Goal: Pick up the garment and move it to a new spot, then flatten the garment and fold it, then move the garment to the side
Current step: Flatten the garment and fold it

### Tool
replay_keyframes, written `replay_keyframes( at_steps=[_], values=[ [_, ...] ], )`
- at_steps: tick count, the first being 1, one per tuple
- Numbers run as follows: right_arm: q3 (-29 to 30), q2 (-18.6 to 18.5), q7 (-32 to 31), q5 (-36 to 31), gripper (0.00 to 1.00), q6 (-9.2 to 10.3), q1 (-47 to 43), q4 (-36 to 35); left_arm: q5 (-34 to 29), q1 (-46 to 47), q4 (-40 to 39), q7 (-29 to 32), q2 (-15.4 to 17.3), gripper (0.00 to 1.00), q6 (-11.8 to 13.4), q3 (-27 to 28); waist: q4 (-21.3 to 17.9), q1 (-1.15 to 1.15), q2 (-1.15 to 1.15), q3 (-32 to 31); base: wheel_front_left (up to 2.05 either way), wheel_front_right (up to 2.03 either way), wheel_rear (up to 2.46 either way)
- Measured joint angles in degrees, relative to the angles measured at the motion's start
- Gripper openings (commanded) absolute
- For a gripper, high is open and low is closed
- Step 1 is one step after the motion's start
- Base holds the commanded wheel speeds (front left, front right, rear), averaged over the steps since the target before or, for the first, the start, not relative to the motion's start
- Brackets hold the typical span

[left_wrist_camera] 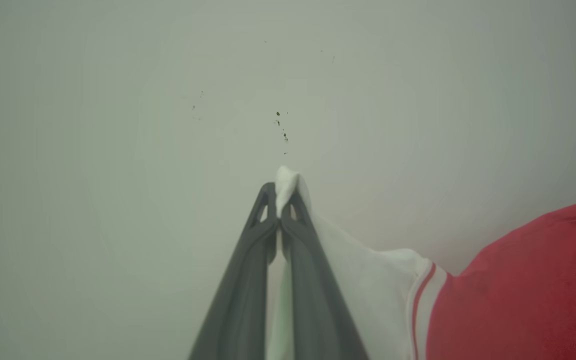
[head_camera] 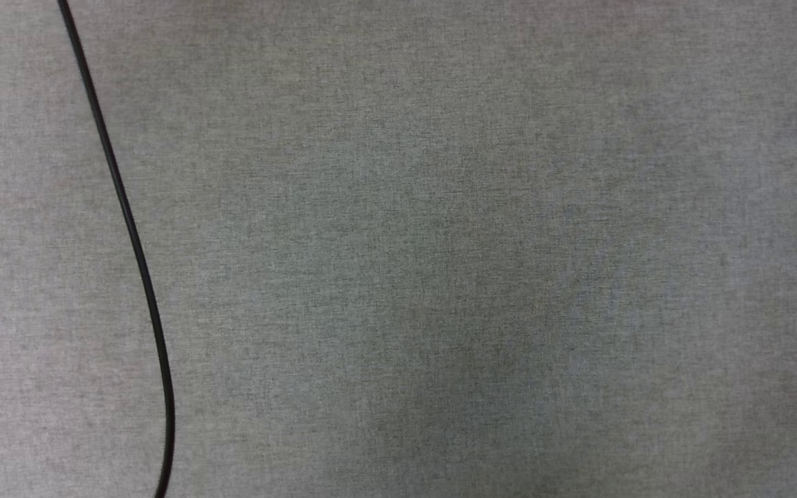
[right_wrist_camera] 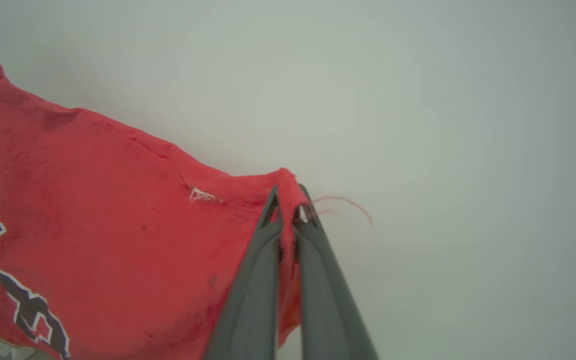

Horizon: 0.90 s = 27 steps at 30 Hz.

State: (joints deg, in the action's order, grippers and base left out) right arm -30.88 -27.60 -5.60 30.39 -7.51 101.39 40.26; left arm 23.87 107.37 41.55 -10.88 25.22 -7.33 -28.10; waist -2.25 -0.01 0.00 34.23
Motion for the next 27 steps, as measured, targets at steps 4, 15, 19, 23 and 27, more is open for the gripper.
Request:
replay_keyframes(
  at_steps=[4,15,19,23,27],
  values=[
    [-3.3,0.3,2.4,3.1,0.00,-0.01,-3.2,2.7,2.0,-4.3,1.3,-1.7,-0.2,0.00,0.0,-1.5,0.1,0.00,0.00,-0.3,0.00,0.00,0.00],
    [-13.3,-0.9,8.4,12.1,0.00,-0.01,-16.6,3.2,6.0,-23.3,-2.1,-3.9,1.5,0.00,0.0,-3.3,0.5,0.01,0.00,-4.2,0.00,0.00,0.00],
    [-15.6,-2.1,10.2,15.6,0.00,-0.01,-22.9,2.9,7.3,-32.5,-5.4,-4.0,2.0,0.00,1.3,-2.7,0.7,0.01,0.00,-6.7,0.00,0.00,0.00],
    [-17.9,-2.9,11.5,19.1,0.00,0.00,-29.9,1.4,8.6,-44.0,-10.6,-4.0,3.3,0.00,3.2,-1.7,0.9,0.01,0.00,-9.7,0.00,0.00,0.00],
    [-19.8,-3.8,12.7,22.3,0.00,0.00,-36.4,-1.2,10.6,-55.7,-16.3,-4.1,4.1,0.00,6.3,-0.5,1.2,0.02,0.00,-12.9,0.00,0.00,0.00]
  ],
)
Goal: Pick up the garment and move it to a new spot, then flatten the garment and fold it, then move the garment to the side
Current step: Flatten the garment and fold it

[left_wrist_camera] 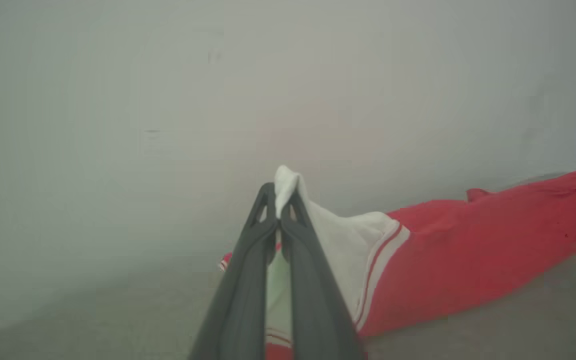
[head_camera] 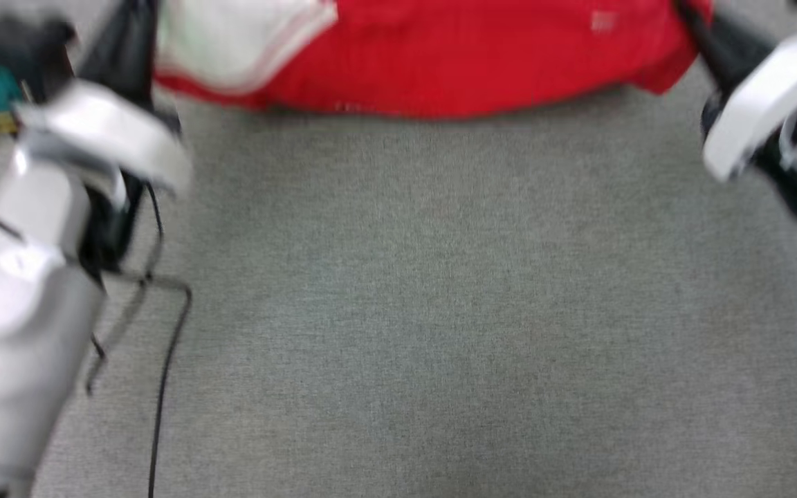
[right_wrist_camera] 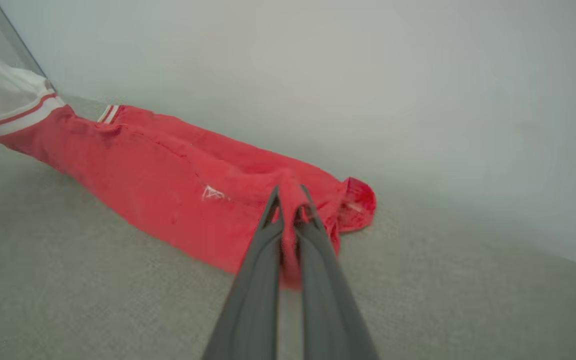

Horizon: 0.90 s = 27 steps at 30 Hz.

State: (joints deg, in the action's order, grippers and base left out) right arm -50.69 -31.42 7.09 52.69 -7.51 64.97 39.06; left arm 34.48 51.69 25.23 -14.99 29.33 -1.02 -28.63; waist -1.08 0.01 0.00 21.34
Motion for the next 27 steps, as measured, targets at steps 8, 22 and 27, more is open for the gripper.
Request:
replay_keyframes(
  at_steps=[8,22,27],
  values=[
    [-4.6,-3.6,0.6,3.4,0.00,0.00,-13.6,-3.3,3.7,-22.6,-9.9,-0.1,0.6,0.00,5.2,0.0,0.6,0.01,0.00,-6.8,0.00,0.00,0.00],
    [-8.6,-8.4,2.0,5.8,0.00,0.00,-31.5,-8.5,10.6,-50.8,-20.3,1.6,2.6,0.00,10.7,-1.4,1.4,0.01,0.00,-16.5,0.00,0.00,0.00],
    [-8.8,-9.9,1.9,6.1,0.00,0.00,-36.6,-10.9,13.3,-59.0,-21.9,2.2,2.5,0.00,11.7,-2.5,1.3,0.01,0.00,-19.5,0.00,0.00,0.00]
  ],
)
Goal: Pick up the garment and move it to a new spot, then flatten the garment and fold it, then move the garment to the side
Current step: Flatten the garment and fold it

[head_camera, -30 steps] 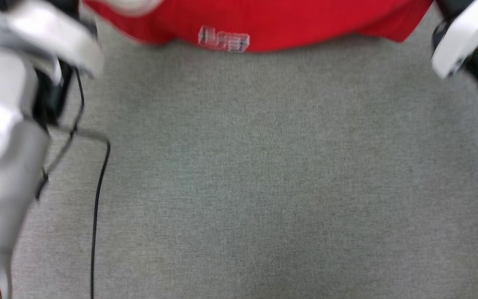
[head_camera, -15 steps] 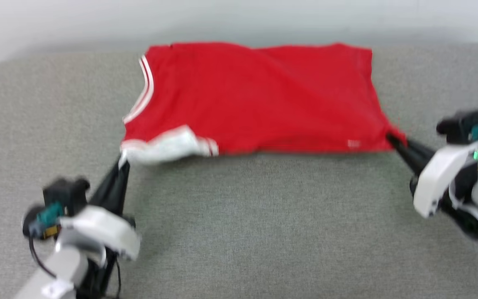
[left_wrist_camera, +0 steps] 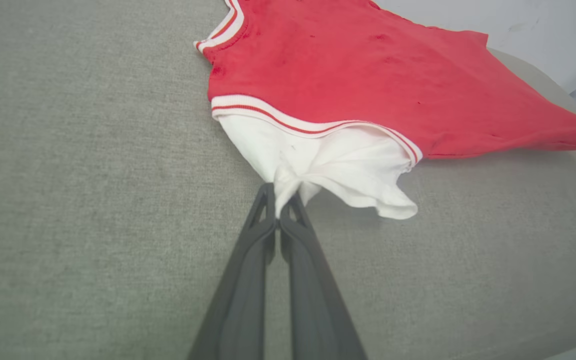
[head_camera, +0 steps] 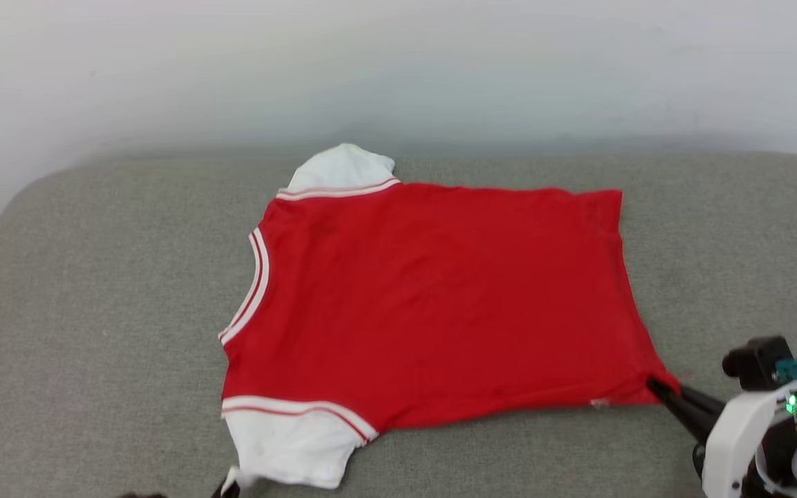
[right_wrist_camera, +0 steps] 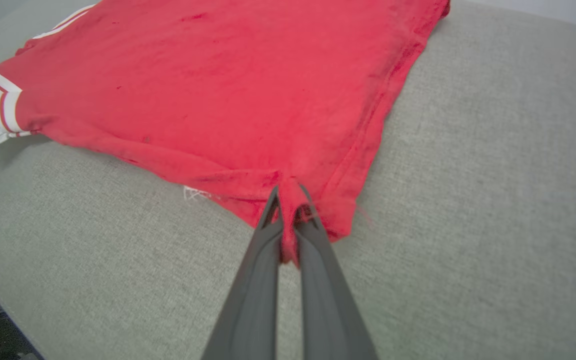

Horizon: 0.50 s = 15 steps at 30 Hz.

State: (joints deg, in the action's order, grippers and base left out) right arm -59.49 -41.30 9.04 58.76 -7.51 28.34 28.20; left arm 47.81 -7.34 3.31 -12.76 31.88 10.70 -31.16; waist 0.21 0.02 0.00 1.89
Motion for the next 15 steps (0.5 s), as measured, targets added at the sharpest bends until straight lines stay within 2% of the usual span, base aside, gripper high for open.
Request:
replay_keyframes(
  at_steps=[6,15],
  values=[
    [1.4,-2.4,0.1,0.9,0.00,-0.01,-6.5,-2.5,3.0,-6.5,-1.8,1.8,0.3,0.00,0.0,-1.3,-0.4,0.00,0.00,-2.5,0.00,0.00,0.00],
    [4.4,-4.7,0.0,1.4,0.00,0.00,-16.3,-6.4,5.7,-11.3,-3.7,5.8,2.3,0.00,-0.2,-2.9,0.0,0.00,0.00,-3.3,0.00,0.00,0.00]
  ],
)
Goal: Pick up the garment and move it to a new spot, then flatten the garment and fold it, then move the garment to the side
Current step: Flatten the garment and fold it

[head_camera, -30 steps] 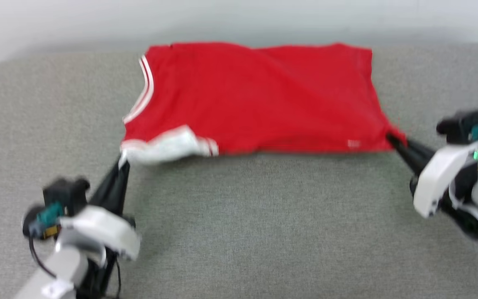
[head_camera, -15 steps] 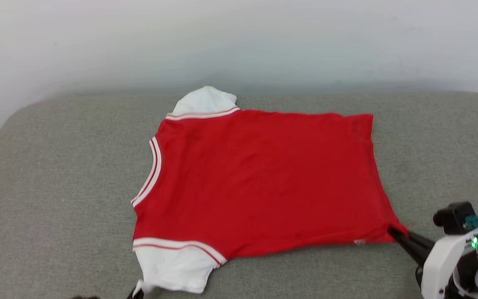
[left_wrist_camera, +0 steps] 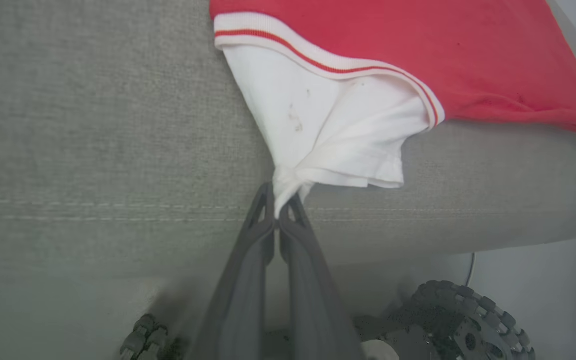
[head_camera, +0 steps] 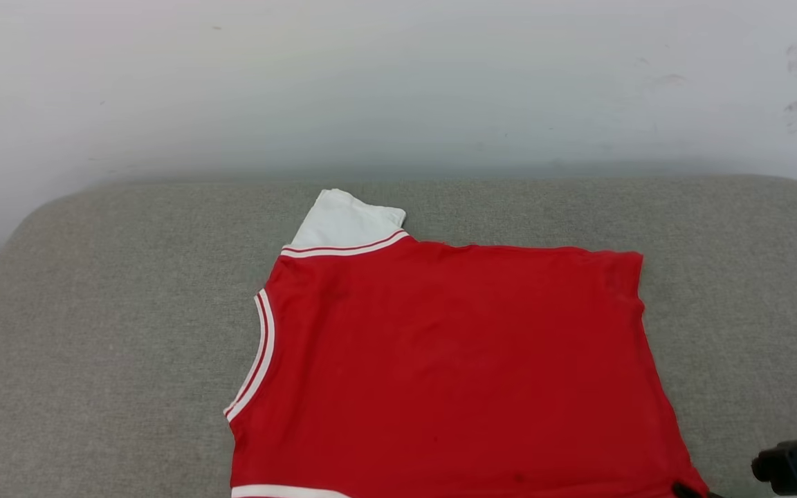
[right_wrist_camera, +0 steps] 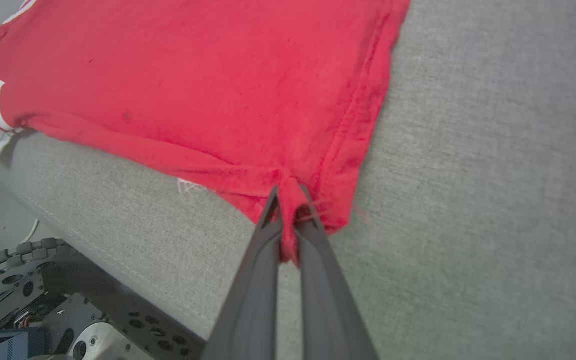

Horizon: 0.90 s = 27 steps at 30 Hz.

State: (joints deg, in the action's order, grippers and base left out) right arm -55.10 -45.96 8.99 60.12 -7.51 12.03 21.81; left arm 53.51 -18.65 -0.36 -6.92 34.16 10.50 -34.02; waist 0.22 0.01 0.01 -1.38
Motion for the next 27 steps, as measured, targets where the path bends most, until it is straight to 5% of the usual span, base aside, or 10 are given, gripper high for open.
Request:
replay_keyframes(
  at_steps=[12,27],
  values=[
    [7.6,1.1,-2.3,-3.0,0.00,0.00,-3.7,-3.2,-3.3,3.5,-0.6,-1.6,2.4,0.00,-1.1,0.7,0.1,-0.01,0.00,-0.2,0.00,0.00,0.00],
    [17.6,4.7,-7.6,-6.0,0.00,0.00,0.1,-7.2,-10.6,26.9,4.4,3.1,4.9,0.00,-7.5,0.6,-1.9,-0.02,0.00,4.6,0.00,0.00,0.00]
  ],
)
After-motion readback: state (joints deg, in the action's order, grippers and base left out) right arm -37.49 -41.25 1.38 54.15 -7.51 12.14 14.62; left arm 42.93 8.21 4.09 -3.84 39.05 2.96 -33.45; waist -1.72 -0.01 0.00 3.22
